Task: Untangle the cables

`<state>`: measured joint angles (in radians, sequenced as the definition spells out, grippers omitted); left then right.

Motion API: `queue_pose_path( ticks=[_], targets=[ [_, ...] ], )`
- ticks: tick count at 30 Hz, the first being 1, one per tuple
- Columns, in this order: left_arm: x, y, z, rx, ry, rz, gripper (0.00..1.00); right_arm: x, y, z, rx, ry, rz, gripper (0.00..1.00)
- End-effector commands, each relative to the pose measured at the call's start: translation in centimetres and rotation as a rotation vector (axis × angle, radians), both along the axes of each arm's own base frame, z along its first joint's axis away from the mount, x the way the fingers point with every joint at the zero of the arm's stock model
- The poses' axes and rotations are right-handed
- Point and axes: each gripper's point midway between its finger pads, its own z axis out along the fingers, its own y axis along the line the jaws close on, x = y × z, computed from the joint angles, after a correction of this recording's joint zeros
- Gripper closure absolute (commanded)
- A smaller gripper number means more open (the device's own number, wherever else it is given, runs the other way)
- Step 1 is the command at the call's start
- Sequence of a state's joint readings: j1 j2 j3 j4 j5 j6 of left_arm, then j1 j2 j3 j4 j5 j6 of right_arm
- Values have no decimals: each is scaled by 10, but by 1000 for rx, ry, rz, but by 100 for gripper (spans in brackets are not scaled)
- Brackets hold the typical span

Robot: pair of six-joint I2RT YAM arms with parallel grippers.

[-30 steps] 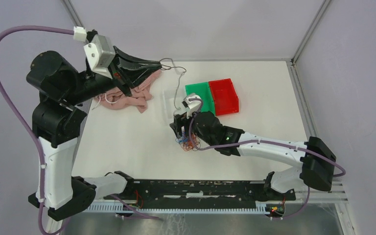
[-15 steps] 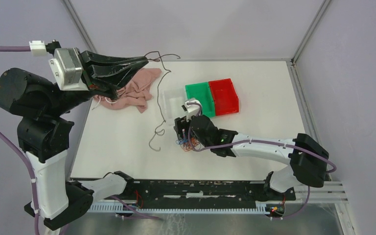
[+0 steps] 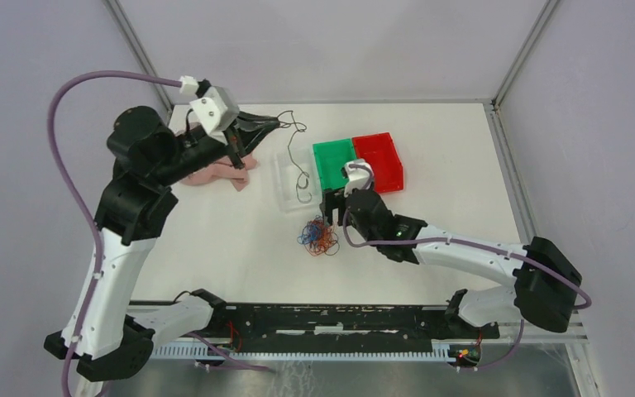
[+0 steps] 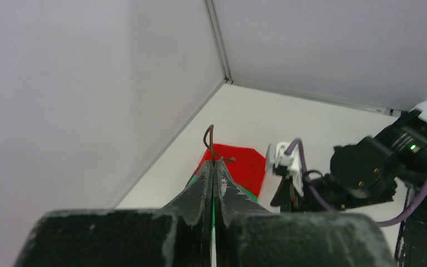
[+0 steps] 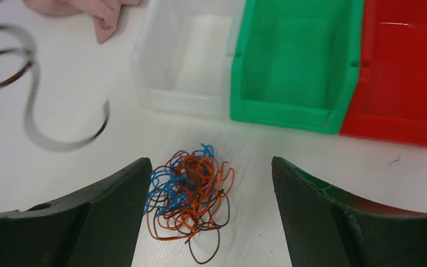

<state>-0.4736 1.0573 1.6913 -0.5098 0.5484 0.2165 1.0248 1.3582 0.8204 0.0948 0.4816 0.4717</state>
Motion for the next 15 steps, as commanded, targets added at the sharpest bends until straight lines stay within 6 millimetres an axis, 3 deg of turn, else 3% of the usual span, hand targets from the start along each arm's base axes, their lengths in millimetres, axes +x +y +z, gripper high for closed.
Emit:
queue_pose_path(
  ticks=[1, 9, 15],
  targets=[
    [30, 2, -23, 60, -46, 87, 97, 20, -32, 24, 43, -19, -116, 14],
    [81, -8, -91, 180, 13, 157, 97, 47, -89, 22, -11, 19, -305, 14],
    [124, -7, -149, 310, 47, 243, 97, 56, -106, 18, -28, 45, -349, 14]
  ],
)
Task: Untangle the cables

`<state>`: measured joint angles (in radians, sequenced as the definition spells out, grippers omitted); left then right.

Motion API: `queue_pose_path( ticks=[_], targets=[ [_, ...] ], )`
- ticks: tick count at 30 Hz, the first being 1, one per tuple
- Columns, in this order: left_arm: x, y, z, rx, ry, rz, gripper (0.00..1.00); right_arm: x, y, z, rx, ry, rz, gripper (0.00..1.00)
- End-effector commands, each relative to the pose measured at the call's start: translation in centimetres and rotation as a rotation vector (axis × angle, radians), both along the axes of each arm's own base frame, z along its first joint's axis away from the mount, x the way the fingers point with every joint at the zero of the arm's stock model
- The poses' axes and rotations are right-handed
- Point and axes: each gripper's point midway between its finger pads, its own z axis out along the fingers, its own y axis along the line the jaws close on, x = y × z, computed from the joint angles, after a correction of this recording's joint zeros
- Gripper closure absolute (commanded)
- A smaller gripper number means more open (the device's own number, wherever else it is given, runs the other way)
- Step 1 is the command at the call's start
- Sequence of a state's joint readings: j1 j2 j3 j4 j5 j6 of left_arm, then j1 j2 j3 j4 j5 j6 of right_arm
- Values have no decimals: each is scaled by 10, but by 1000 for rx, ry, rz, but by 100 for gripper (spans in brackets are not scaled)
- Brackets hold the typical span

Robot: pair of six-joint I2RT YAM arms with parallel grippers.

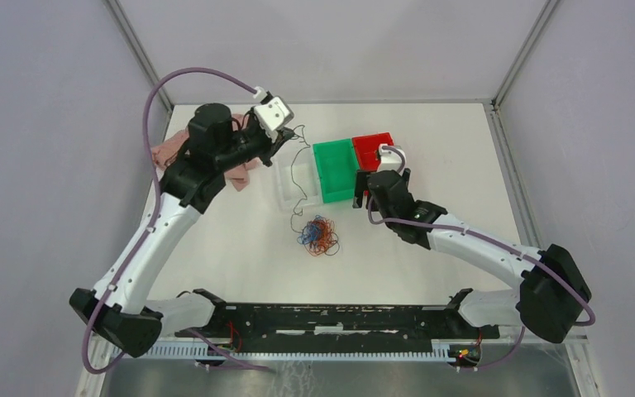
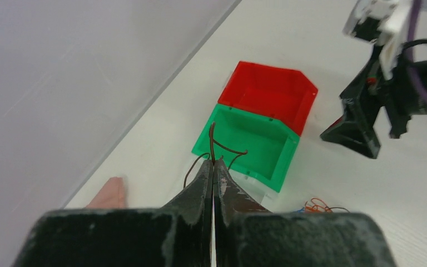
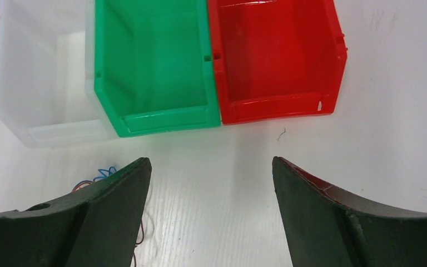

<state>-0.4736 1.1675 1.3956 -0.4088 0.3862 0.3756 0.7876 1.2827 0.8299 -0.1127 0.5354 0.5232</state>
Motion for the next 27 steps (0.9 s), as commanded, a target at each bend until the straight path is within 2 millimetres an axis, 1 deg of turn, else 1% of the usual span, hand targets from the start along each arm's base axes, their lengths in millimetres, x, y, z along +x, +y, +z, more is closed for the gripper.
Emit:
queue_pose_path(
  ticks=[1, 4, 7, 13, 16, 19, 22, 25, 27],
  targets=[
    [37, 6, -18, 104, -92, 87, 97, 9, -7, 23, 37, -32, -43, 14],
    [53, 6, -26, 136, -91, 114, 97, 9, -9, 24, 44, -33, -40, 14],
    [64, 3, -21, 143, -96, 123, 97, 9, -11, 24, 41, -31, -38, 14],
    [79, -3, 3, 132, -116, 123, 97, 10, -11, 24, 39, -27, -33, 14],
    [82, -4, 15, 131, -121, 115, 97, 11, -11, 22, 29, -22, -29, 14],
    [80, -6, 29, 111, -136, 105, 97, 12, -11, 19, 30, -15, -31, 14],
    [82, -5, 33, 105, -156, 114, 97, 12, -9, 17, 37, -9, -26, 14],
    [83, -5, 56, 82, -184, 122, 97, 12, -7, 18, 40, -6, -19, 14],
    [76, -6, 79, 53, -201, 107, 97, 12, -7, 19, 46, -8, -16, 14]
  ],
)
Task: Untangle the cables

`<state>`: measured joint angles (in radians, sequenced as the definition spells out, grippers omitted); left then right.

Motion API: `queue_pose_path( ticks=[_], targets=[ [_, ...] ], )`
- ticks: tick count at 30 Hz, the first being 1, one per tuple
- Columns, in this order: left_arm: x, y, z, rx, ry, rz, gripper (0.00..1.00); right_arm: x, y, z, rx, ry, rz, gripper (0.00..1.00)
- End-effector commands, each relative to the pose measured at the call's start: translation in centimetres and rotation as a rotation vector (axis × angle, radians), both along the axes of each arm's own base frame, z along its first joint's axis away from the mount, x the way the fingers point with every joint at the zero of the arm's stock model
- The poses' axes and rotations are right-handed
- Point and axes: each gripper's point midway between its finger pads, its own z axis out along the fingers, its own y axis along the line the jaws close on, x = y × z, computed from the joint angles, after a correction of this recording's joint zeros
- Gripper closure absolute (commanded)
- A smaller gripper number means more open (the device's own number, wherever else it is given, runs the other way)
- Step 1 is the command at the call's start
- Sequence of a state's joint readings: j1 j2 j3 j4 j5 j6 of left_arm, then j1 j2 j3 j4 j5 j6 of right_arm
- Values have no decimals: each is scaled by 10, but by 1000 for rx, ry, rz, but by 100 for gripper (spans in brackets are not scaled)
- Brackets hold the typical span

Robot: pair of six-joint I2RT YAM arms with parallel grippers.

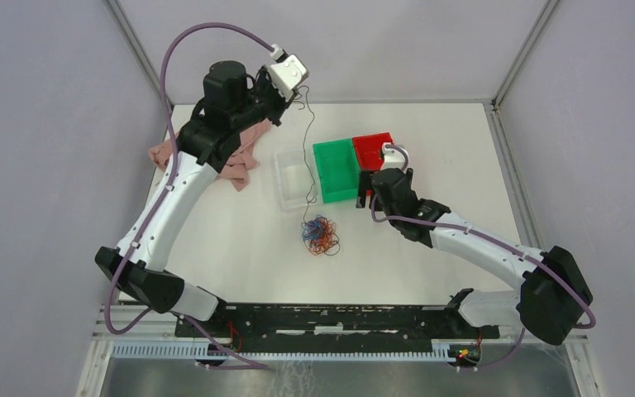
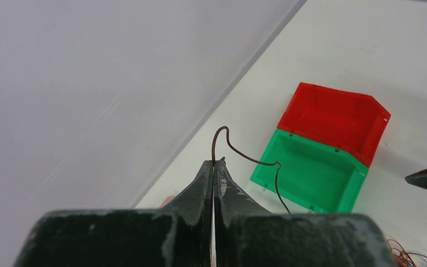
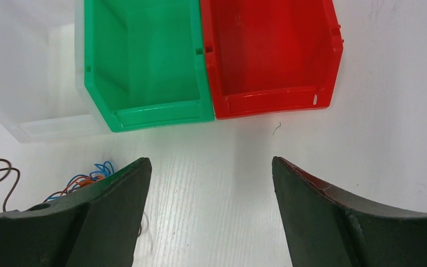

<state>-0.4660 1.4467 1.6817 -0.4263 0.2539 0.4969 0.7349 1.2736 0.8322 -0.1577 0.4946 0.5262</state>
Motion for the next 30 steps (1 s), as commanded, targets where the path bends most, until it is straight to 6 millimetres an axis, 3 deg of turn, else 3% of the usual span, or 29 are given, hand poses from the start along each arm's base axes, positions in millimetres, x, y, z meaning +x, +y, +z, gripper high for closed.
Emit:
queue_pose_path(
  ticks=[1, 3, 7, 11, 15, 18, 22, 26, 30],
  targets=[
    [-11, 0, 73, -71, -131, -32, 97, 9, 9, 25, 60, -50, 9, 14],
    [-23, 0, 95, -112, -157, -59, 97, 7, 21, 29, 114, -56, 52, 14],
    [-47, -1, 123, -190, -169, -106, 97, -10, 76, 49, 340, -93, 318, 15],
    [-65, -3, 130, -218, -149, -148, 97, -29, 111, 80, 480, -198, 502, 14],
    [-74, -3, 132, -228, -144, -164, 97, -37, 144, 88, 476, -189, 613, 14],
    [-79, -3, 139, -239, -155, -168, 97, -39, 169, 78, 474, -154, 662, 14],
    [-85, -1, 151, -250, -174, -175, 97, -40, 192, 46, 452, -93, 652, 15],
    [-95, 4, 169, -267, -214, -176, 97, -34, 198, 5, 420, -10, 583, 18],
    [-106, 13, 191, -271, -285, -168, 97, -38, 191, -32, 402, 43, 533, 19]
  ],
)
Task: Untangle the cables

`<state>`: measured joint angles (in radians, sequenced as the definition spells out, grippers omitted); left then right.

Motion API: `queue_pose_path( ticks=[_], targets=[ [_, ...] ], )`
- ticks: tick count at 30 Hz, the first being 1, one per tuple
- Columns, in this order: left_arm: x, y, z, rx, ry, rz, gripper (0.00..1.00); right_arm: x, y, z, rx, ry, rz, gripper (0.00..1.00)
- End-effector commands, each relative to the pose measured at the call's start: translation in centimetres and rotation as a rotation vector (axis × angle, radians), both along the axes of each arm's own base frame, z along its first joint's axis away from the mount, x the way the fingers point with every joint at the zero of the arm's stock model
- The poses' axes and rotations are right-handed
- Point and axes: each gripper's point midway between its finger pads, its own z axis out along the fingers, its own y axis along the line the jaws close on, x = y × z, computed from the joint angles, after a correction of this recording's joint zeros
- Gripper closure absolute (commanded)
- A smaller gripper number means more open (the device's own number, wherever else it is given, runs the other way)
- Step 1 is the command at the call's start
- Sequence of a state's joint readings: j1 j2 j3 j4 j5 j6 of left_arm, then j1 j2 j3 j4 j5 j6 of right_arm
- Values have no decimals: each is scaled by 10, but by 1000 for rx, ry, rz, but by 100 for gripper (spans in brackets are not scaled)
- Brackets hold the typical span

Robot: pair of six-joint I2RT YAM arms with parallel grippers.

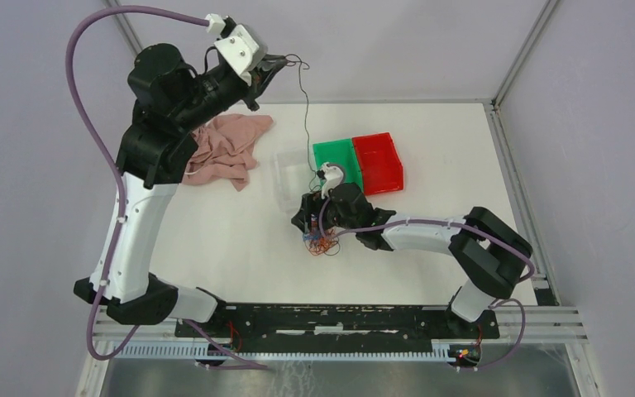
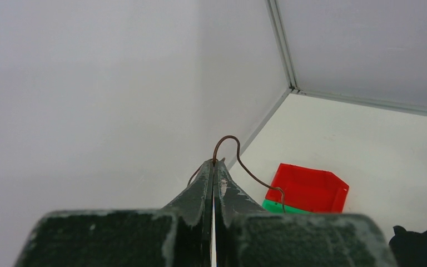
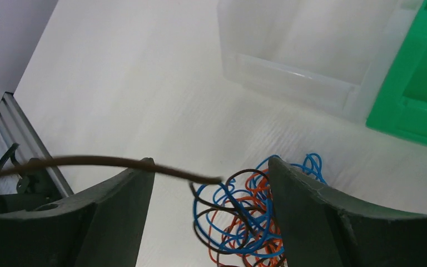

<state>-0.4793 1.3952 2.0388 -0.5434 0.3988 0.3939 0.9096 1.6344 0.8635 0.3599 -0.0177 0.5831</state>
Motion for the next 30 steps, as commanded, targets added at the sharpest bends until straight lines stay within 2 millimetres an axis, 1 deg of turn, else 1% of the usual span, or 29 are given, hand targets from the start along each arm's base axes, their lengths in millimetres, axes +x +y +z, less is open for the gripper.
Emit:
queue_pose_path(
  ticks=[1, 5, 7, 9, 12, 14, 16, 18, 20, 23, 26, 27, 30],
  targets=[
    [-29, 14, 50, -72, -119, -3, 97, 7, -2, -6, 46, 2, -79, 20],
    [-33, 27, 74, -111, -204, 55, 97, -3, -18, -43, -1, 49, -115, 22],
    [-32, 35, 88, -147, -250, 96, 97, -8, -26, -57, -23, 65, -138, 22],
    [-33, 43, 103, -177, -302, 133, 97, -11, -34, -68, -43, 76, -153, 23],
    [-29, 54, 119, -222, -350, 198, 97, -16, -42, -77, -73, 80, -168, 25],
    [-28, 53, 119, -217, -353, 197, 97, -19, -47, -83, -89, 85, -177, 25],
    [-27, 46, 108, -194, -318, 162, 97, -20, -52, -84, -96, 83, -187, 25],
    [-22, 37, 89, -169, -265, 134, 97, -19, -57, -77, -94, 68, -207, 23],
    [-16, 34, 72, -150, -229, 132, 97, -17, -61, -62, -88, 49, -224, 20],
    [-4, 31, 50, -113, -203, 150, 97, -17, -67, -37, -100, 33, -235, 15],
    [6, 29, 29, -76, -185, 164, 97, -15, -76, -5, -93, -7, -256, 11],
    [11, 26, 18, -60, -173, 165, 97, -14, -80, 5, -89, -22, -265, 9],
    [21, 24, -1, -30, -155, 178, 97, -10, -91, 26, -85, -46, -288, 7]
  ],
)
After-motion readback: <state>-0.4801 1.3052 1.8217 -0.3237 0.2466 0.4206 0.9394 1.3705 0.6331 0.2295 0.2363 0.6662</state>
